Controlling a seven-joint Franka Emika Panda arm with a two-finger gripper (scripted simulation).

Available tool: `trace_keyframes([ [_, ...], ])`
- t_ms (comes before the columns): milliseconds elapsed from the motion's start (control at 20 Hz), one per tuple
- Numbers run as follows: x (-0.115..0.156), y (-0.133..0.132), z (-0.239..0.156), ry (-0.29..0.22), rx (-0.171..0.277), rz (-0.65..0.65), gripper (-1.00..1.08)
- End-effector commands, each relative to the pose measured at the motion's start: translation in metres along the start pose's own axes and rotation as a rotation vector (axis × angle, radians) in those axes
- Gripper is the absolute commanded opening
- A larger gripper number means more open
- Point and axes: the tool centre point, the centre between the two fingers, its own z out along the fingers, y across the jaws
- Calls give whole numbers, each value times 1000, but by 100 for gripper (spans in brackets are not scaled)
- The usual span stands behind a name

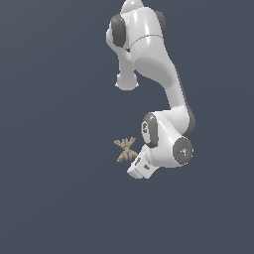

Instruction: Pick up the object and move it to a goal position.

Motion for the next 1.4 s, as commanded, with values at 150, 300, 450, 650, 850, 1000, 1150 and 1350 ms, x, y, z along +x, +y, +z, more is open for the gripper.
trace_keyframes([
  [150, 1, 0, 2, -9, 1, -15, 108],
  [300, 1, 0, 5, -9, 1, -15, 108],
  [450, 1, 0, 14, -10, 1, -17, 108],
  [650, 1, -1, 28, -11, 2, -19, 108],
  [850, 1, -1, 31, -11, 2, -19, -100],
  [1000, 1, -1, 31, -11, 2, -19, -100],
  [1150, 1, -1, 31, -11, 2, -19, -100],
  [1350, 2, -1, 29, -8, 0, -21, -100],
])
